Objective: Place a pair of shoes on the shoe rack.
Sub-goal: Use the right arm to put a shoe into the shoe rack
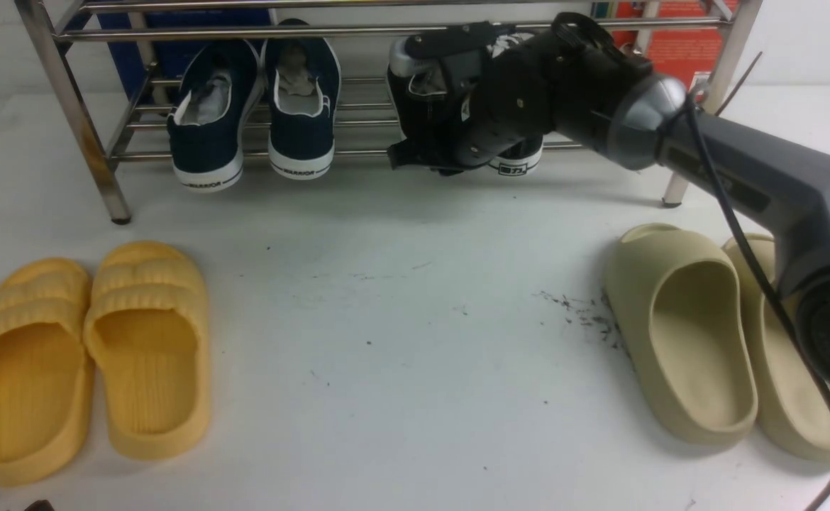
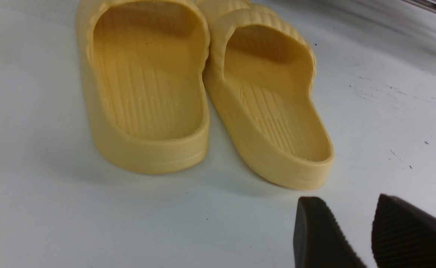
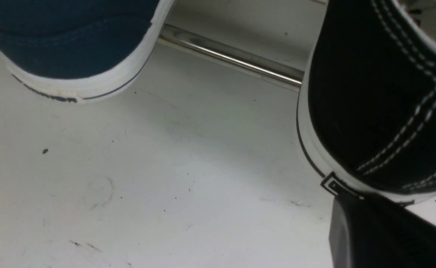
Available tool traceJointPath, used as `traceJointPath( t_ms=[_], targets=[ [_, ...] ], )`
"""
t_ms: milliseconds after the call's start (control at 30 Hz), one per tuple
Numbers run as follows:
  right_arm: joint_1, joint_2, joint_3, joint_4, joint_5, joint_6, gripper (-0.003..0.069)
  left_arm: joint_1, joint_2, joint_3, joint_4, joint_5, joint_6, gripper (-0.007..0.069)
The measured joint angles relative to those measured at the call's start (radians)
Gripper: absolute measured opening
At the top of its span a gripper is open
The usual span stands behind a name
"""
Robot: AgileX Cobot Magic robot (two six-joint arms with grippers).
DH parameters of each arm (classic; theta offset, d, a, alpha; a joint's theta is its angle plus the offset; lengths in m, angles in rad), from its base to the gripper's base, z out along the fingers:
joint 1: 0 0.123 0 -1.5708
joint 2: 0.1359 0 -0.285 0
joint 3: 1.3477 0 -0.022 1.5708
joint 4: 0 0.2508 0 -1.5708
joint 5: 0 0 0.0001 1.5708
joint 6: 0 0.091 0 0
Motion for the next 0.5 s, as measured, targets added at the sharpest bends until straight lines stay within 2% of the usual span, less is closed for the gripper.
traceJointPath(
  t_ms=[300,500],
  targets=[
    [0.007,-0.044,0.000,-0.008,0.097,0.000,0.0099,0.000,0.000,0.000,0.000,0.000,0.000,0.0238],
    [0.057,-0.201,0.000,-0.008,0.369,-0.037,0.0113,0.000,0.000,0.000,0.000,0.000,0.000,0.0238]
  ],
)
